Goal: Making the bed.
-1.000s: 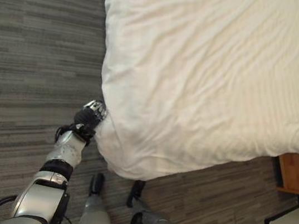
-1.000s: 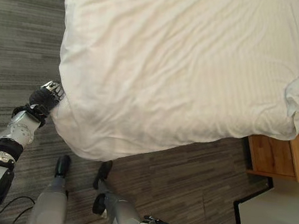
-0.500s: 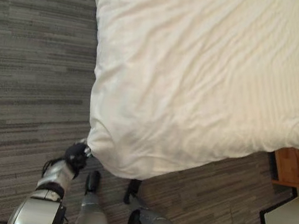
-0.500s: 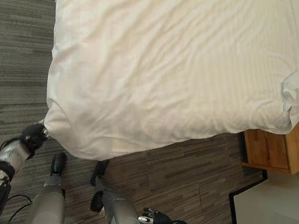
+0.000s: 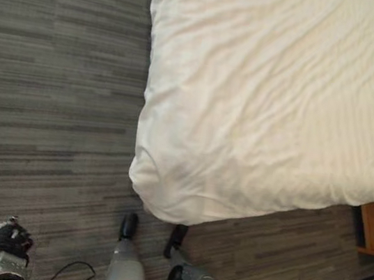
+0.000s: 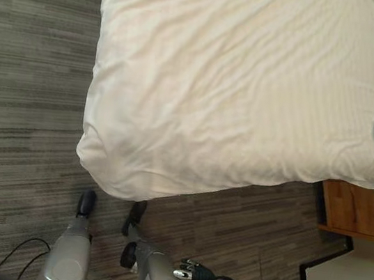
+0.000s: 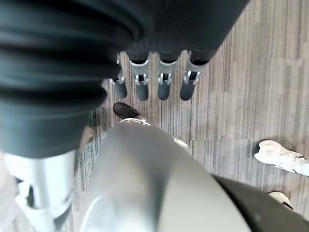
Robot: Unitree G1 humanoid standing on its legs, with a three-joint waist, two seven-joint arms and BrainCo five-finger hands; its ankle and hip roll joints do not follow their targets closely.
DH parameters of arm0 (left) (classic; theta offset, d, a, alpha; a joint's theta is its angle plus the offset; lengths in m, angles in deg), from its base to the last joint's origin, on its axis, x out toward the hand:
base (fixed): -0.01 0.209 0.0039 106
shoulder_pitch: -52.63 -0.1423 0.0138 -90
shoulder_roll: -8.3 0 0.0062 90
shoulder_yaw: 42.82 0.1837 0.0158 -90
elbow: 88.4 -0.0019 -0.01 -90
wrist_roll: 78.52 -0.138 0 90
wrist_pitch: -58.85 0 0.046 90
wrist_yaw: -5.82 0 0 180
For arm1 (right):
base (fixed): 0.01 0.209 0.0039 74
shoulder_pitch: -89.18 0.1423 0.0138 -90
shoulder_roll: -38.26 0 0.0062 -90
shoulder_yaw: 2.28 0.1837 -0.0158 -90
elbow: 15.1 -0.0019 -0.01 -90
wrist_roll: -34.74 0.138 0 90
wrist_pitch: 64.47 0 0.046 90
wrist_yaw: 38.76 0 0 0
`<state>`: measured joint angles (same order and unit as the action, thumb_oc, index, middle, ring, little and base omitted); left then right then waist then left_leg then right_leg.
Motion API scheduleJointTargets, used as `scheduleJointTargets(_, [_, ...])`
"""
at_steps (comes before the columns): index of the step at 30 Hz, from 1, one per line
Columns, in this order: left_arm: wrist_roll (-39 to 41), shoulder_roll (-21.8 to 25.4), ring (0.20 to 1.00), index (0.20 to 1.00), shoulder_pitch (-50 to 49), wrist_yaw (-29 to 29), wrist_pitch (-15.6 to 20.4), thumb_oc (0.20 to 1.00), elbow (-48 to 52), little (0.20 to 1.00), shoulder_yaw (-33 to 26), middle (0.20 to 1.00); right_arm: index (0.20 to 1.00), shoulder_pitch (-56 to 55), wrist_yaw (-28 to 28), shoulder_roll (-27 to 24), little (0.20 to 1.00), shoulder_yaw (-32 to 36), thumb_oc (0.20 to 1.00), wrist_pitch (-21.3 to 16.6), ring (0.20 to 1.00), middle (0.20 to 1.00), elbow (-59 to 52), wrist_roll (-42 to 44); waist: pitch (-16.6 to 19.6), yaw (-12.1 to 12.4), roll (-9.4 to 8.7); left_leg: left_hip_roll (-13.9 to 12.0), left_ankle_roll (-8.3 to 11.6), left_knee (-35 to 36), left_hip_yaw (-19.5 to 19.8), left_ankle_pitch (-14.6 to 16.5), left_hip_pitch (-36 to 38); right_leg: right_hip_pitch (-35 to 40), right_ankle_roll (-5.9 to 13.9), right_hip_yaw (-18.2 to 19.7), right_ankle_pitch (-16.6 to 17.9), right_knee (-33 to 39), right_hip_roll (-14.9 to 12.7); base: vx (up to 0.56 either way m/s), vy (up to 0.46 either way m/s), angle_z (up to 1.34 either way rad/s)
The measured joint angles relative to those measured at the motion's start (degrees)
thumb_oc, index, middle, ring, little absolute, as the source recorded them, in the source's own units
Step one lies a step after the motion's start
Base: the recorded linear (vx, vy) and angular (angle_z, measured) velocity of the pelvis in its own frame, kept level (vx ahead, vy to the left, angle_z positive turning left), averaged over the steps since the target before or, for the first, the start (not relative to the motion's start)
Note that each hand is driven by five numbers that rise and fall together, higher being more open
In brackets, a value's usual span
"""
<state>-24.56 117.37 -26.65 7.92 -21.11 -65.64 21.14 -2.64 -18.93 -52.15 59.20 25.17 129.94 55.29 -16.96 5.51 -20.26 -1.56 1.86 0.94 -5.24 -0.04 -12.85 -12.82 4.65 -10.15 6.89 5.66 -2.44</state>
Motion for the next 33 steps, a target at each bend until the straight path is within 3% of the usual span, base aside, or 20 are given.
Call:
scheduleJointTargets(1, [0.0,-0.6,0.319,0.319,0.6,-0.3,0.4,0.319,0.9,0.319,0.7,0.319,1.000,0.0,-0.3,0.0,1.000,0.5,1.000,0.0,1.000,1.000,0.2,-0.1,0.2,0.0,0.73,0.1,-0.02,0.0,0.0,0.0,0.3,0.3,-0.04,0.0,0.0,0.0,-0.1,0.02,0.105,0.02])
scheduleJointTargets(2, [-0.4,-2.2,1.000,1.000,1.2,-2.0,0.9,1.000,5.3,1.000,5.5,1.000,1.000,0.4,-1.0,-0.3,1.000,1.8,1.000,0.0,1.000,1.000,0.1,-0.5,0.2,-0.1,2.22,0.4,-0.19,0.2,0.0,-0.1,1.5,1.3,-0.10,0.0,0.1,0.0,-0.3,0.02,0.092,0.03])
scheduleJointTargets(4, [-4.3,-7.3,1.000,1.000,-1.6,-1.9,1.1,1.000,20.8,1.000,18.5,1.000,1.000,0.6,-2.2,-1.9,1.000,5.2,1.000,-0.1,1.000,1.000,0.3,-0.8,2.6,-0.3,7.37,1.3,-0.97,2.2,-0.1,-0.6,4.7,3.6,0.15,0.1,-0.2,0.0,-1.2,0.00,0.157,-0.02])
scheduleJointTargets(6, [-7.7,-10.2,1.000,1.000,-2.1,-1.6,1.1,1.000,24.6,1.000,21.2,1.000,1.000,1.0,-2.4,-2.5,1.000,8.4,1.000,-0.4,1.000,1.000,1.8,-2.6,4.3,-1.1,10.32,1.8,-1.28,3.4,-0.3,-0.8,7.0,5.3,0.07,0.5,-0.3,0.0,-1.6,0.03,0.129,-0.07])
scheduleJointTargets(9, [-10.1,-12.8,1.000,1.000,-4.7,0.0,0.9,1.000,30.7,1.000,25.0,1.000,1.000,-0.1,-4.0,-3.0,1.000,12.5,1.000,-0.4,1.000,1.000,4.5,-2.9,7.4,-2.4,13.66,2.3,-1.68,4.3,-0.7,-0.9,9.2,6.6,0.32,1.2,-0.5,0.0,-1.9,0.05,0.148,-0.07])
scheduleJointTargets(12, [-15.3,-7.7,1.000,1.000,-8.5,5.0,-2.3,1.000,38.0,1.000,38.9,1.000,1.000,-0.8,-5.1,-3.4,1.000,19.0,1.000,-0.3,1.000,1.000,6.2,-4.9,9.1,-5.2,14.73,3.1,-2.53,4.4,-4.6,-0.4,11.0,6.5,0.62,5.1,0.1,-0.2,-1.7,-0.06,0.197,-0.53])
scheduleJointTargets(16, [-17.1,-6.0,1.000,1.000,-6.5,9.4,-5.2,1.000,47.2,1.000,48.6,1.000,1.000,1.2,-7.2,-5.2,1.000,19.3,1.000,-0.8,1.000,1.000,1.1,-7.0,9.3,-10.2,16.42,2.7,-5.80,4.6,-12.1,-0.2,10.7,3.2,8.29,12.4,2.9,0.0,-2.0,-0.19,0.110,-1.12])
scheduleJointTargets(17, [-17.7,-6.8,1.000,1.000,-4.4,10.5,-5.4,1.000,46.4,1.000,48.7,1.000,1.000,1.3,-8.2,-5.5,1.000,18.9,1.000,-0.4,1.000,1.000,-0.8,-7.1,9.3,-11.5,17.51,2.3,-6.03,4.4,-14.1,-0.2,10.4,2.1,7.67,9.8,2.2,-1.1,-2.1,-0.26,0.297,-2.18])
scheduleJointTargets(18, [-18.8,-3.7,1.000,1.000,-3.3,12.6,-5.9,1.000,49.4,1.000,51.5,1.000,1.000,3.3,-10.0,-4.5,1.000,18.3,1.000,0.1,1.000,1.000,-2.4,-9.3,8.9,-11.7,20.36,-1.5,-6.72,4.3,-23.1,-0.3,10.6,-2.6,3.30,-6.9,-2.5,-18.4,-2.6,-0.13,0.224,-2.57])
scheduleJointTargets(19, [-19.3,-2.7,1.000,1.000,-3.9,14.3,-6.5,1.000,51.3,1.000,52.7,1.000,1.000,3.6,-10.8,-4.3,1.000,16.9,1.000,0.0,1.000,1.000,-2.5,-9.5,8.9,-11.5,22.21,-3.9,-7.18,4.3,-27.9,0.1,11.9,-2.2,1.88,-13.5,-5.2,-26.0,-3.5,-0.12,0.203,-2.89])
scheduleJointTargets(21, [-19.4,-2.3,1.000,1.000,-5.9,16.4,-6.8,1.000,52.7,1.000,54.6,1.000,1.000,3.1,-10.8,-4.5,1.000,17.1,1.000,-0.1,1.000,1.000,-3.7,-10.8,9.8,-10.3,24.48,-5.5,-8.05,4.7,-31.6,1.8,13.9,0.4,2.40,-17.4,-7.7,-34.1,-6.5,-0.18,0.050,-2.13])
scheduleJointTargets(23, [-21.2,-3.3,1.000,1.000,-7.3,18.9,-7.5,1.000,53.7,1.000,56.8,1.000,1.000,1.8,-11.9,-5.1,1.000,17.2,1.000,0.4,1.000,1.000,-6.2,-11.7,11.3,-11.1,23.76,-6.4,-8.62,2.4,-41.6,3.8,15.7,5.3,5.51,-17.9,-11.1,-40.4,-11.8,-0.27,-0.062,-2.16])
scheduleJointTargets(24, [-21.6,-3.2,1.000,1.000,-8.6,19.1,-7.6,1.000,53.4,1.000,56.9,1.000,1.000,1.8,-12.0,-5.0,1.000,16.6,1.000,0.6,1.000,1.000,-8.0,-11.7,11.6,-9.7,23.35,-6.7,-9.04,1.3,-44.2,4.2,16.2,6.3,5.41,-18.8,-11.2,-40.6,-12.4,-0.25,-0.268,-2.55])
scheduleJointTargets(25, [-21.6,-3.0,1.000,1.000,-11.2,19.5,-7.6,1.000,52.1,1.000,56.6,1.000,1.000,1.4,-12.4,-4.2,1.000,15.7,1.000,-0.2,1.000,1.000,-9.6,-11.8,13.7,-9.3,20.84,-6.7,-10.48,-0.4,-46.7,5.0,15.7,9.9,2.70,-21.2,-11.4,-29.2,-10.8,-0.14,-0.256,-2.43])
scheduleJointTargets(27, [-21.5,-4.9,1.000,1.000,-13.1,19.7,-7.9,1.000,48.0,1.000,55.3,1.000,1.000,1.2,-13.4,-4.4,1.000,14.4,1.000,-0.3,1.000,1.000,-9.9,-11.8,16.1,-8.1,19.43,-7.6,-9.60,-2.9,-45.0,4.5,13.4,13.8,-0.27,-16.6,-10.5,-13.1,-5.7,-0.16,-0.328,-1.90])
scheduleJointTargets(28, [-21.5,-5.7,1.000,1.000,-13.4,19.8,-8.0,1.000,47.0,1.000,54.4,1.000,1.000,0.8,-13.6,-4.9,1.000,14.3,1.000,-0.3,1.000,1.000,-10.5,-11.9,15.6,-8.2,18.01,-7.7,-8.19,-4.0,-43.6,5.4,12.6,14.4,-0.31,-14.8,-10.5,-9.8,-5.1,-0.15,-0.409,-0.99])
scheduleJointTargets(30, [-21.4,-10.5,1.000,1.000,-12.0,19.5,-8.3,1.000,43.8,1.000,51.5,1.000,1.000,-1.3,-13.7,-8.5,1.000,14.0,1.000,0.2,1.000,1.000,-13.0,-14.0,15.2,-8.9,19.10,-9.9,-5.46,-7.5,-38.5,4.3,10.3,12.7,-1.43,-12.6,-11.2,-9.2,-4.3,-0.22,-0.296,-0.47])
scheduleJointTargets(31, [-21.4,-12.3,1.000,1.000,-12.5,18.9,-8.2,1.000,43.9,1.000,49.3,1.000,1.000,-0.8,-13.7,-9.2,1.000,13.3,1.000,0.5,1.000,1.000,-14.8,-14.6,11.8,-7.6,19.66,-13.4,-5.28,-13.6,-31.7,2.8,9.9,6.6,-2.49,-10.1,-12.9,-20.8,-4.3,-0.26,-0.117,-1.18])
scheduleJointTargets(32, [-21.4,-12.4,1.000,1.000,-13.2,18.3,-7.9,1.000,44.1,1.000,48.9,1.000,1.000,-0.7,-13.2,-9.6,1.000,11.5,1.000,-0.2,1.000,1.000,-16.6,-15.2,10.6,-5.4,18.74,-14.4,-4.90,-18.3,-15.3,1.6,8.2,2.3,-4.78,-6.0,-16.5,-22.6,-3.1,-0.27,-0.087,-1.59])
scheduleJointTargets(33, [-21.4,-11.1,1.000,1.000,-14.0,18.2,-7.7,1.000,44.1,1.000,48.3,1.000,1.000,-1.3,-13.1,-9.5,1.000,10.3,1.000,-1.0,1.000,1.000,-18.3,-15.5,10.5,-3.6,16.49,-11.6,-2.86,-21.5,-3.3,0.8,6.7,1.7,-5.87,-2.0,-13.0,-16.0,-2.8,-0.04,-0.047,-1.14])
